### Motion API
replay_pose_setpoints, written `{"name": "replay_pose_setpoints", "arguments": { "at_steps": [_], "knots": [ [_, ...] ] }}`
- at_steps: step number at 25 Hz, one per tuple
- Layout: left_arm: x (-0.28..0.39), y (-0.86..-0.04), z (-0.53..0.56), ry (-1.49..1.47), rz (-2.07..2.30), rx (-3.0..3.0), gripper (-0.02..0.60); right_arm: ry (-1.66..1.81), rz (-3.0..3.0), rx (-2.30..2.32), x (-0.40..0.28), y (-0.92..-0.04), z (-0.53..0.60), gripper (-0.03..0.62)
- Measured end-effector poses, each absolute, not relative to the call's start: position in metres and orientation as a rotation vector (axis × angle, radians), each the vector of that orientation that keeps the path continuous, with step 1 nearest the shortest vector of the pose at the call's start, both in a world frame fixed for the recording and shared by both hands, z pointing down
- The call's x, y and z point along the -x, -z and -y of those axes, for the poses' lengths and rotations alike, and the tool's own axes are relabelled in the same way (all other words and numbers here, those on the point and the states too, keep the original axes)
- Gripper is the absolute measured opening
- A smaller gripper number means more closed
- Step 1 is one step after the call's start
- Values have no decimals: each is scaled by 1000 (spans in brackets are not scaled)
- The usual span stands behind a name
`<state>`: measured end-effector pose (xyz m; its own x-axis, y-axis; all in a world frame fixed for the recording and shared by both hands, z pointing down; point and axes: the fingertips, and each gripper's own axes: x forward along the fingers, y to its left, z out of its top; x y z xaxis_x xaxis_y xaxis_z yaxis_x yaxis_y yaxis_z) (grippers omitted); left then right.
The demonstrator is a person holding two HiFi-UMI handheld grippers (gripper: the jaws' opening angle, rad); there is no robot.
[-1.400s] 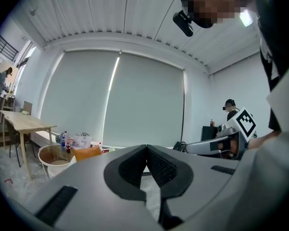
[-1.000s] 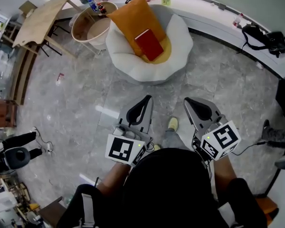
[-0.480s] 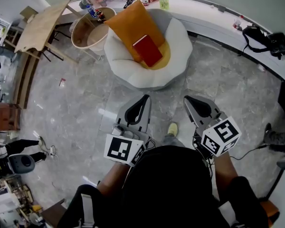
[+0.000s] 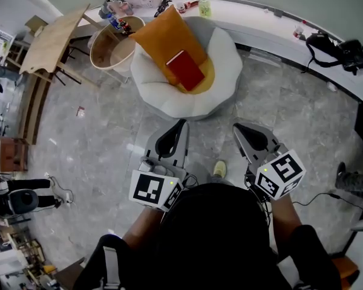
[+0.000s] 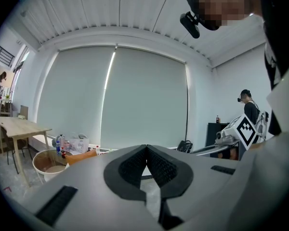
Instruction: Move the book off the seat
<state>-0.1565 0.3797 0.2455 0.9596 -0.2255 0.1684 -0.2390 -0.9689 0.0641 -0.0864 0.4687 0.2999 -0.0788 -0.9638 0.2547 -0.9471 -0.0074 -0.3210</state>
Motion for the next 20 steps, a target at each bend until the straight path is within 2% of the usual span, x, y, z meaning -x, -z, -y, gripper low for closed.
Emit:
{"name": "replay_pose_setpoints", "arguments": {
  "at_steps": [20],
  "knots": [
    [160,-234,-376,-190,378,-3043,3,647,-2197,2146,93,-302,-466,6]
  ]
}}
